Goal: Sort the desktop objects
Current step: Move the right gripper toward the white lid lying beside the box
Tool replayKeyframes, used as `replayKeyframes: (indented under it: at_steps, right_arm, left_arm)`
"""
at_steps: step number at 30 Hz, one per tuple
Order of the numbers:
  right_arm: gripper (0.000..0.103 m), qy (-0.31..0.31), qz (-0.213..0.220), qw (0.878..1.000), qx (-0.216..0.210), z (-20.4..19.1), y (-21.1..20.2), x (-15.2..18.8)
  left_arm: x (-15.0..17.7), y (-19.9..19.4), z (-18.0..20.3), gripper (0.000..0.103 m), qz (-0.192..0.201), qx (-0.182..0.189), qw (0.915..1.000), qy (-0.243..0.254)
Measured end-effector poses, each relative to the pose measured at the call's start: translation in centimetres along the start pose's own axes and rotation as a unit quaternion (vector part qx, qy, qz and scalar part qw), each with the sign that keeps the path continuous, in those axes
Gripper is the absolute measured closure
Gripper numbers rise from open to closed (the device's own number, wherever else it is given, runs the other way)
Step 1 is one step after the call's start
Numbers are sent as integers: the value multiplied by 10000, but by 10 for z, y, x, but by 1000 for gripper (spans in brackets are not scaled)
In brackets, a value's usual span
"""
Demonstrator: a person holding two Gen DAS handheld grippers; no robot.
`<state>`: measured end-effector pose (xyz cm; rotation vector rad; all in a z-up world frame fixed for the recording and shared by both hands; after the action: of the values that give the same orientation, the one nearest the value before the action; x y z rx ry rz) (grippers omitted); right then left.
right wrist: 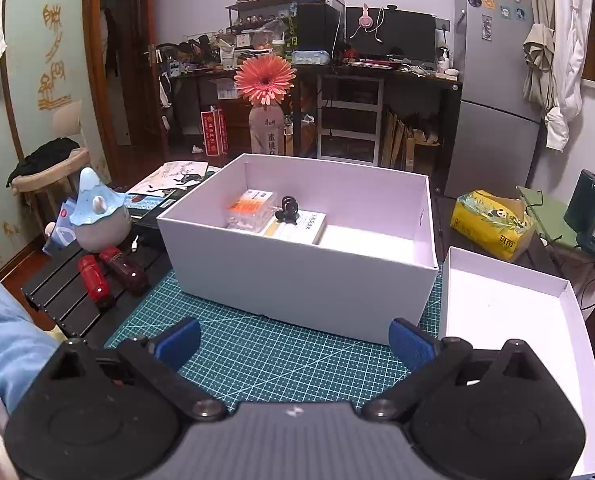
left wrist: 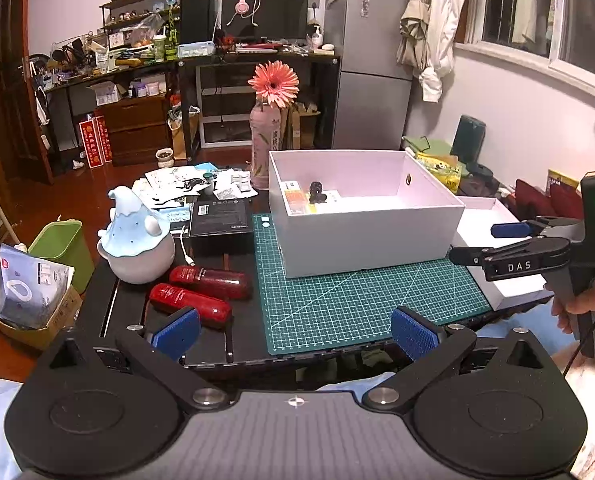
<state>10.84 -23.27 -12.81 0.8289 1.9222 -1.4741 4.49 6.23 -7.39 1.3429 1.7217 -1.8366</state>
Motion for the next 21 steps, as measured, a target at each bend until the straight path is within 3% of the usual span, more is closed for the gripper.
replayKeyframes:
  at_steps: [5, 11, 17, 21]
  right_arm:
    - [2, 88, 18, 9999, -119, -4, -1, 2]
    - [2, -218, 384, 9990, 38, -15, -13, -1]
    - [2, 0, 573, 9983, 143, -14, -21, -3]
    - [2, -109, 863, 9950, 495, -17, -29, -4]
  left_arm:
    - [-4, -4, -2, 0, 84, -237, 9996, -118]
    - [-13, -12, -16, 0, 377, -495, 9952, -756]
    - [-33, -8, -9, 1, 657, -919, 9924, -489]
    - [-48, -4, 4, 1, 752, -695, 9943, -279]
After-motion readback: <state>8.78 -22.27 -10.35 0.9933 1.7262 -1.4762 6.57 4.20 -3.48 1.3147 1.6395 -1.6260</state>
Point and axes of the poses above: each gripper's, at about its wrist camera, not at the fingertips, and y roughly the way its jaws point, z to its right, x to its underside, the point moved 3 cm from there along y, roughly the way its jaws point, and after that the axes turned 13 degrees about y, right-handed, at the moved point
